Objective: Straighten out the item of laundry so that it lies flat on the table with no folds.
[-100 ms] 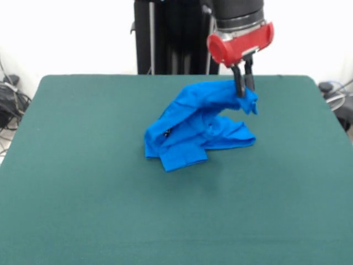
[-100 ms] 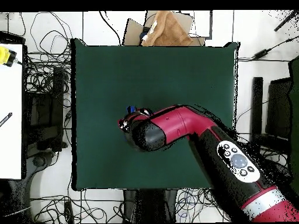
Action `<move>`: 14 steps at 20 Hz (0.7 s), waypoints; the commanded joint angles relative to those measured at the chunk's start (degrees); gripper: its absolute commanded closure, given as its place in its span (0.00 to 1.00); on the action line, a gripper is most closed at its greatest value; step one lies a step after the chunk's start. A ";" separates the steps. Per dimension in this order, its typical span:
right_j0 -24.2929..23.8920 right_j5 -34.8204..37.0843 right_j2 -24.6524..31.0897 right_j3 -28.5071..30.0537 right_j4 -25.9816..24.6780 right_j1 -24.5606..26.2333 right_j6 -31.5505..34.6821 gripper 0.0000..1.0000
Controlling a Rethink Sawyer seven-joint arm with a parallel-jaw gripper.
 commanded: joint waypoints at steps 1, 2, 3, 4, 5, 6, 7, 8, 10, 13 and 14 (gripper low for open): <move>-1.00 -2.03 -5.23 -2.60 -2.42 5.83 1.13 0.00; -1.06 -1.93 -5.17 -2.65 -2.25 6.04 0.84 0.00; -1.09 -1.89 -5.19 -2.63 -2.16 6.13 0.84 0.00; -1.05 -1.56 -5.26 -2.73 -1.98 6.20 0.91 0.00; -0.98 -1.52 -5.27 -2.69 -2.06 6.12 1.02 0.00; -0.77 -1.38 -5.43 -2.66 -2.12 5.87 1.34 0.00; -0.57 -1.27 -5.59 -2.54 -2.18 5.57 1.69 0.00; -0.56 -1.20 -5.65 -2.42 -2.04 5.43 2.03 0.00; -0.45 -1.24 -5.81 -1.99 -1.84 5.00 2.67 0.00; 0.73 -1.49 -6.88 -1.32 -1.42 3.46 5.18 0.00; 1.20 -1.51 -7.14 -1.19 -1.20 2.80 5.97 0.00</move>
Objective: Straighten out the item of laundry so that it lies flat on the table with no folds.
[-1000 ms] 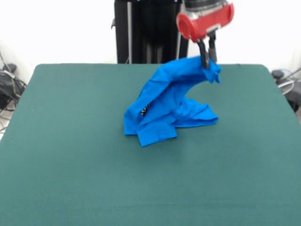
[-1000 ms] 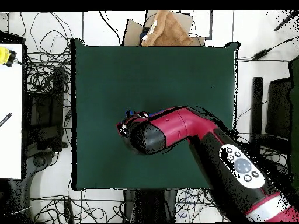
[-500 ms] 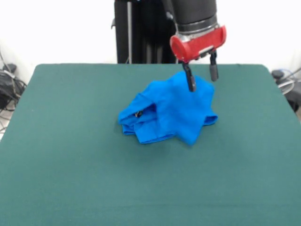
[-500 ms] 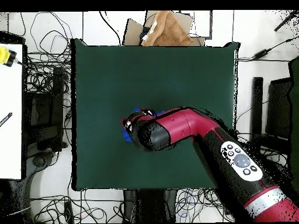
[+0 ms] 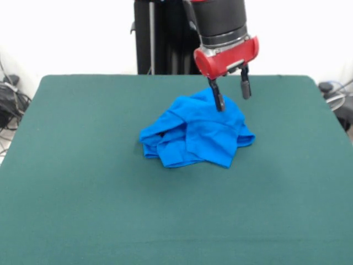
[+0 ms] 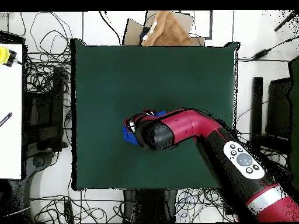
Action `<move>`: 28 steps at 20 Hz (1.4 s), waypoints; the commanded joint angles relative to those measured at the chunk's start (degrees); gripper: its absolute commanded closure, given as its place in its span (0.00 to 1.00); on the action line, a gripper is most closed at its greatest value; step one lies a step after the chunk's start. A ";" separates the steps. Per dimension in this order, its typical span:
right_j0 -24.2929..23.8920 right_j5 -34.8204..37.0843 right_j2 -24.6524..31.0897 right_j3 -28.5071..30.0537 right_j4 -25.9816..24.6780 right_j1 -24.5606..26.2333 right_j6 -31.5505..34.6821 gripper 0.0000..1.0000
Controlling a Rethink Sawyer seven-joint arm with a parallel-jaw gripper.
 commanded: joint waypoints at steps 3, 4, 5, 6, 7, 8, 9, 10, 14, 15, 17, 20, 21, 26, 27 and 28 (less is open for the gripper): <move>3.62 -1.15 -6.49 -0.52 -0.83 -1.14 6.82 0.00; 3.71 -1.32 -6.60 -0.42 -0.70 -1.08 6.94 0.00; 3.78 -1.16 -6.47 -0.23 -0.16 -1.31 7.01 0.00; 3.97 -0.82 -6.25 0.29 0.74 -2.21 7.40 0.00; 4.31 -0.60 -5.93 1.36 2.04 -3.54 8.31 0.00; 5.08 -0.21 -5.37 2.75 3.71 -5.74 9.82 0.00; 5.95 -0.03 -4.99 4.48 5.74 -8.19 11.76 0.00; 6.66 0.35 -4.55 5.88 7.62 -10.49 13.11 0.00; 9.52 2.53 -5.06 6.77 12.63 -14.14 14.30 0.00; 10.23 2.15 -5.67 6.66 12.88 -14.12 14.43 0.00; 11.55 -0.08 -7.77 5.75 12.34 -12.65 14.29 0.00; 14.64 -5.74 -13.69 -0.69 6.73 -5.38 12.73 0.00; 15.47 -7.33 -15.54 -3.52 4.68 -2.38 12.09 0.00; 16.45 -15.65 -19.71 -12.16 -0.86 8.10 7.57 0.00; 16.61 -16.96 -20.28 -13.01 -1.33 9.36 7.47 0.00; 16.78 -18.27 -20.84 -13.86 -1.81 10.62 7.37 0.00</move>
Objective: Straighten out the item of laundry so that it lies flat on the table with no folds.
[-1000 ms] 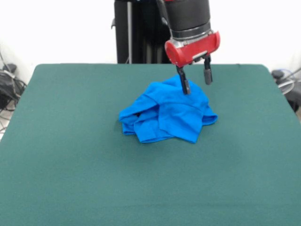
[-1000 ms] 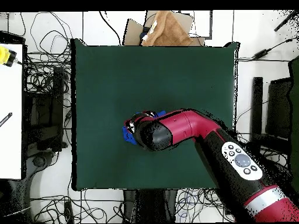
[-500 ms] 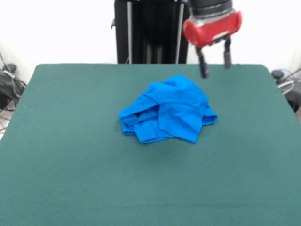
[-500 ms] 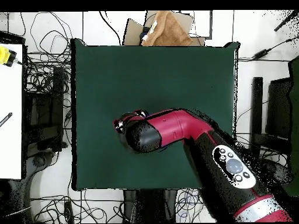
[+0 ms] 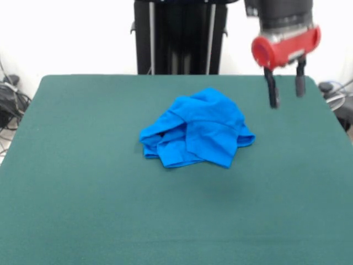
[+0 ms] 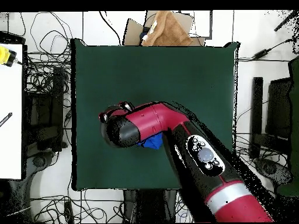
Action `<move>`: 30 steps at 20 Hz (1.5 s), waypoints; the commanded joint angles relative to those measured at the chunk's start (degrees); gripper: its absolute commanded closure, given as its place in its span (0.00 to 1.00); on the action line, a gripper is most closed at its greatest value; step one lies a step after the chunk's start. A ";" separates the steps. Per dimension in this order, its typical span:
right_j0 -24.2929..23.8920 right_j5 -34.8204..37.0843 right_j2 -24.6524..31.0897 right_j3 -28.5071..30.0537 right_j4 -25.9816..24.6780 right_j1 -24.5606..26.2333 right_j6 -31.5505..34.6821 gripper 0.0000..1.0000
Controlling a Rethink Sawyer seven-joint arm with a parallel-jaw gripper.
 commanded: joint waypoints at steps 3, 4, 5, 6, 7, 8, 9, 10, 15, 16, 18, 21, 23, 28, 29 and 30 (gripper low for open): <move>2.98 -14.97 -14.06 -11.27 -8.35 17.16 8.25 0.00; 3.37 -15.59 -14.70 -11.35 -8.28 17.22 8.50 0.00; 3.77 -16.20 -15.33 -11.42 -8.21 17.28 8.76 0.00; 4.49 -17.50 -16.49 -11.48 -8.01 17.56 9.19 0.00; 5.10 -18.54 -17.42 -11.65 -7.66 17.84 9.45 0.00; 5.51 -18.99 -17.97 -12.16 -7.12 18.49 9.23 0.00; 5.92 -19.44 -18.52 -12.68 -6.57 19.14 9.01 0.00; 6.89 -20.24 -19.83 -13.64 -6.14 19.91 9.12 0.00; 11.05 -21.38 -25.91 -17.71 -5.32 21.49 8.62 0.00; 12.47 -20.89 -27.66 -18.70 -4.73 21.59 9.10 0.00; 12.84 -21.06 -28.24 -19.23 -4.31 21.72 8.96 0.00; 12.05 -21.91 -28.01 -19.05 -4.12 22.67 8.61 0.00; 10.82 -22.31 -27.32 -18.53 -4.31 23.21 8.18 0.00; 5.76 -19.52 -23.37 -17.40 -5.09 23.03 5.38 0.00; 5.05 -19.24 -22.97 -17.08 -5.20 22.87 5.08 0.00; 3.82 -18.41 -21.95 -17.23 -5.40 23.07 4.13 0.00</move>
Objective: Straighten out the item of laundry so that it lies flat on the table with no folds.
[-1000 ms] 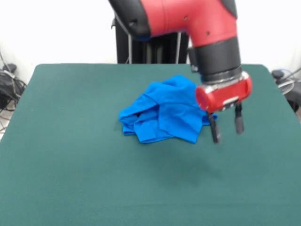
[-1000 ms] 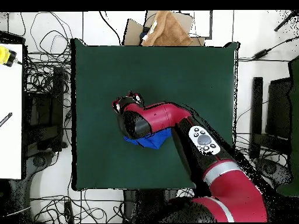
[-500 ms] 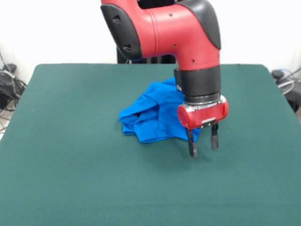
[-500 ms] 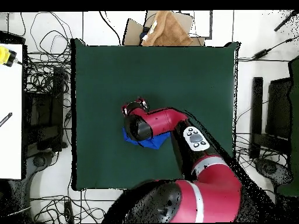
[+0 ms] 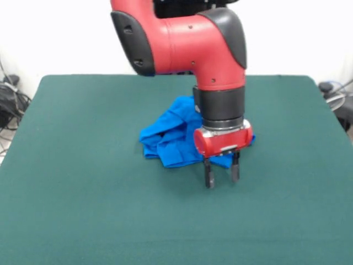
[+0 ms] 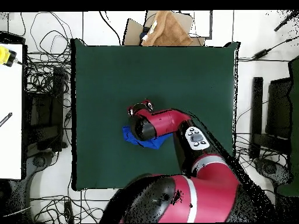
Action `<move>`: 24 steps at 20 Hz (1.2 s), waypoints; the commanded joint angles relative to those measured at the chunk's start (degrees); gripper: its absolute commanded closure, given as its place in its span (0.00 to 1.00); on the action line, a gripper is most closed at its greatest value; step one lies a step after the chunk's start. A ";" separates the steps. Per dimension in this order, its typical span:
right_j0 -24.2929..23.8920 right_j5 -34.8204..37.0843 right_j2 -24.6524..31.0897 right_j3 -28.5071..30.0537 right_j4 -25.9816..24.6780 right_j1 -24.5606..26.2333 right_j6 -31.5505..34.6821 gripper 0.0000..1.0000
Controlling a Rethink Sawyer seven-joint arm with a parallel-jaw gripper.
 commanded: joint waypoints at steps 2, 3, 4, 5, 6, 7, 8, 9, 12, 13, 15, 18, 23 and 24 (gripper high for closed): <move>-6.76 1.80 2.43 -2.53 -1.38 2.59 2.93 0.00; -7.97 2.26 3.34 -3.09 -1.81 3.39 1.91 0.00; -8.75 2.82 4.10 -3.84 -2.06 4.26 1.03 0.00; -9.11 3.09 4.45 -4.39 -2.57 5.08 0.25 0.00; -9.32 3.06 4.52 -4.78 -2.89 5.91 -0.07 0.00; -9.96 3.20 4.85 -5.35 -3.41 6.87 -0.78 0.00; -10.63 3.00 5.29 -5.78 -3.81 7.85 -1.17 0.00; -11.02 2.89 5.51 -6.09 -4.22 8.63 -1.42 0.00; -12.65 2.53 6.39 -6.63 -5.52 10.94 -2.20 0.00; -13.16 2.84 6.57 -6.77 -5.74 11.59 -2.39 0.00; -13.89 3.53 6.86 -6.97 -6.32 12.43 -2.79 0.00; -15.01 6.46 7.22 -7.04 -6.55 13.18 -4.37 0.00; -15.69 15.76 5.48 -3.91 -5.56 9.50 -7.91 0.00; -15.29 17.79 4.88 -2.93 -5.18 8.16 -8.15 0.00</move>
